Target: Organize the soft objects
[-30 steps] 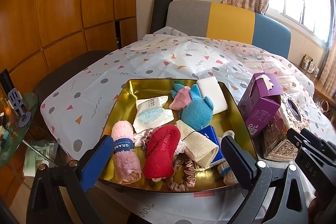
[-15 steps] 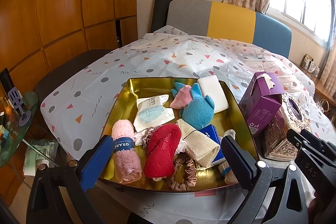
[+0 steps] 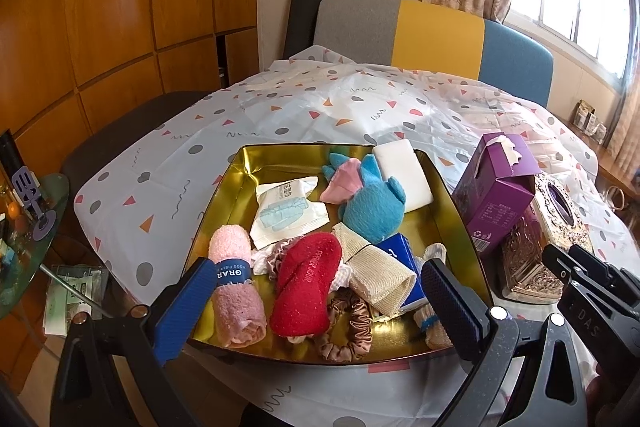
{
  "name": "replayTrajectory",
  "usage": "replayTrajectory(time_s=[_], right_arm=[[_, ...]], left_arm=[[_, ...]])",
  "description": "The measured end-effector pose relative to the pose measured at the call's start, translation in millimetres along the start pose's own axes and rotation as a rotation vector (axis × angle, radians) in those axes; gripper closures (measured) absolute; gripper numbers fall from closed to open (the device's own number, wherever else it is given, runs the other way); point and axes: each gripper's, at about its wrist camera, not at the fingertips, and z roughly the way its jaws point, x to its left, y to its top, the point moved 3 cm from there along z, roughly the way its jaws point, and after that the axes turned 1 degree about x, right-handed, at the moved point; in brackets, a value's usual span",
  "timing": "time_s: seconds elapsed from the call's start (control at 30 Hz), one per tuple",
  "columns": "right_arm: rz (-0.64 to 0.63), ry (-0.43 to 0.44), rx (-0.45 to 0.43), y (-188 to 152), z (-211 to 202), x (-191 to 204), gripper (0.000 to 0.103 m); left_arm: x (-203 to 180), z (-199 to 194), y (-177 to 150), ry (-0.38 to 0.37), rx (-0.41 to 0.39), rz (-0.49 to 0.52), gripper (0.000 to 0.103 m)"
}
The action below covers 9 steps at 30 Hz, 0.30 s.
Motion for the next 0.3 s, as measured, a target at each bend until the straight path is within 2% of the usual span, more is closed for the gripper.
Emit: replayTrajectory(time_s=[0.3], right_arm=[[0.002,0.005,-0.004,0.4,-0.3,-0.7,0.064]], left_arm=[[1.4,1.8,0.6,-0.018,0.001,-0.008,0.001]])
